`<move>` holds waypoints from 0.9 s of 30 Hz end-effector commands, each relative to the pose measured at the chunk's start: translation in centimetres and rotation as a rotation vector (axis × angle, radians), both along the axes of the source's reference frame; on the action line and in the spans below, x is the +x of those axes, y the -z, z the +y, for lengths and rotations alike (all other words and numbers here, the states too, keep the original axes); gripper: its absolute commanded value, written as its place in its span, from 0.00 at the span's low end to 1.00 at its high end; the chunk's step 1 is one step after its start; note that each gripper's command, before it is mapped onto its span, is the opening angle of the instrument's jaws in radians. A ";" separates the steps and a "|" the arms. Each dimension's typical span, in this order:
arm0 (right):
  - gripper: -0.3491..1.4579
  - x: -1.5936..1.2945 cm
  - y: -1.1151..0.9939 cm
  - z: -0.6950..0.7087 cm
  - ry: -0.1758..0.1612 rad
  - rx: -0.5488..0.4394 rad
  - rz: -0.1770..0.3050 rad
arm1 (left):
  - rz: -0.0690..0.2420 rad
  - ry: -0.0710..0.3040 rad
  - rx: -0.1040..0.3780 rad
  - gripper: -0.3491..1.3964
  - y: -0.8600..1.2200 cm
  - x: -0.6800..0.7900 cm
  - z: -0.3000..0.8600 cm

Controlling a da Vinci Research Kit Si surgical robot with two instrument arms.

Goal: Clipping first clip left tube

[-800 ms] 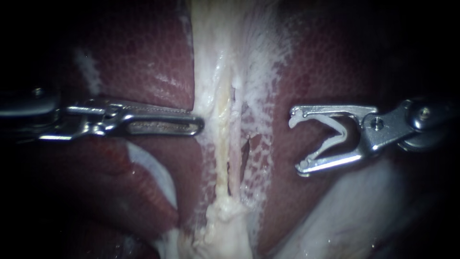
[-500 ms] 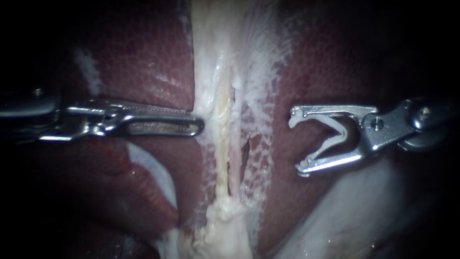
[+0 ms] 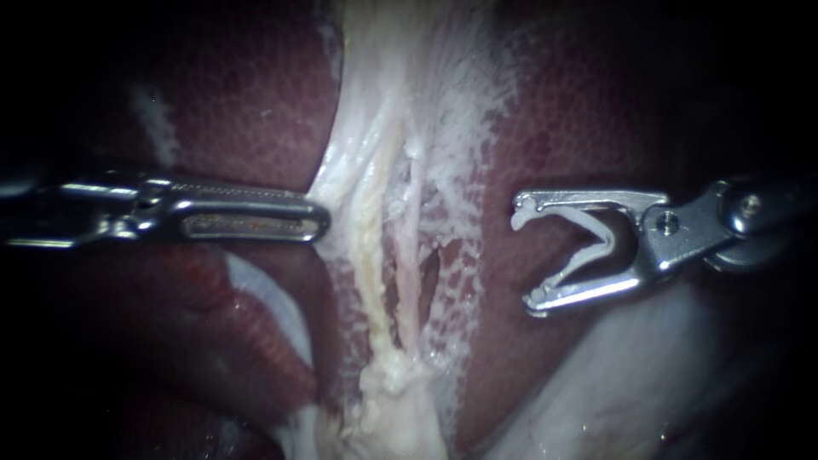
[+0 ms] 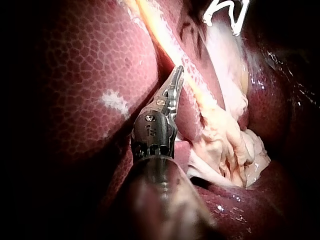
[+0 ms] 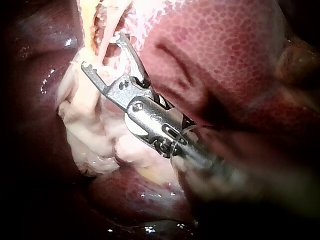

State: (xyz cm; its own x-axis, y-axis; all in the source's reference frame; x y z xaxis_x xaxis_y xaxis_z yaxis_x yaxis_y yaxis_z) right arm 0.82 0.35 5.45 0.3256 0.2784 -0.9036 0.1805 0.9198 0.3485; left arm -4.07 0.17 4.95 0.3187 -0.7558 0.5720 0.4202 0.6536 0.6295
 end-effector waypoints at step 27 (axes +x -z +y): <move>0.51 0.80 -0.48 -0.45 0.115 0.107 -0.128 | 0.005 0.006 -0.013 0.00 0.10 0.01 0.00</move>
